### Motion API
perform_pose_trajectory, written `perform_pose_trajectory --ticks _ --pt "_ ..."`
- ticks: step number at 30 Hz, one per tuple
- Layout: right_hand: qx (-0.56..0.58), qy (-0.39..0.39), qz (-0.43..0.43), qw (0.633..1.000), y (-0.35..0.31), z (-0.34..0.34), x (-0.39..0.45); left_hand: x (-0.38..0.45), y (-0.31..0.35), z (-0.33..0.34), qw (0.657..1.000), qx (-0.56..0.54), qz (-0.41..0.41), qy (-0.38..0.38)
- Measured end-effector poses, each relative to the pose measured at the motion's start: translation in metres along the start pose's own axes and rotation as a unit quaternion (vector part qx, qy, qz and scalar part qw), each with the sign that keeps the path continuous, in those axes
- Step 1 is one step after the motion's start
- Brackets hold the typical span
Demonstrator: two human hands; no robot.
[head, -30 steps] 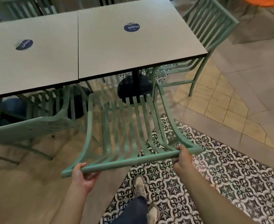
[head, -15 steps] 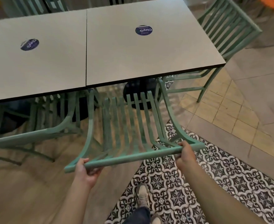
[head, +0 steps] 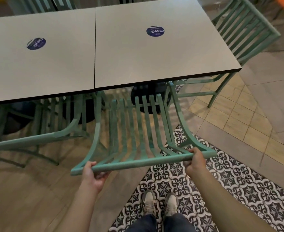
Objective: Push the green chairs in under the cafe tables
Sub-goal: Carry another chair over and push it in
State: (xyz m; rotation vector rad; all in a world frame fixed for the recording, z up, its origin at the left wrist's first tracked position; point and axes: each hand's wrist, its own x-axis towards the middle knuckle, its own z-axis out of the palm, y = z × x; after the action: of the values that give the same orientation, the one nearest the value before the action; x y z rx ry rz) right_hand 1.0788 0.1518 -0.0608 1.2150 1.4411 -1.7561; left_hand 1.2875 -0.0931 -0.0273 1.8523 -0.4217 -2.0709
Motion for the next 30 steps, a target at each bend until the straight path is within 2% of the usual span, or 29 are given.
perform_pose_trajectory --ticks 9,18,30 --pt "-0.015 -0.007 0.005 1.0 -0.015 -0.012 0.013 -0.011 -0.02 0.001 0.999 -0.032 -0.011 -0.009" --pt "0.01 -0.021 0.002 1.0 -0.014 -0.013 0.015 -0.012 -0.021 0.001 0.999 -0.034 -0.001 0.011" --pt "0.011 -0.03 -0.001 0.999 -0.013 -0.015 0.013 -0.003 -0.02 -0.006 0.999 -0.043 -0.011 -0.005"
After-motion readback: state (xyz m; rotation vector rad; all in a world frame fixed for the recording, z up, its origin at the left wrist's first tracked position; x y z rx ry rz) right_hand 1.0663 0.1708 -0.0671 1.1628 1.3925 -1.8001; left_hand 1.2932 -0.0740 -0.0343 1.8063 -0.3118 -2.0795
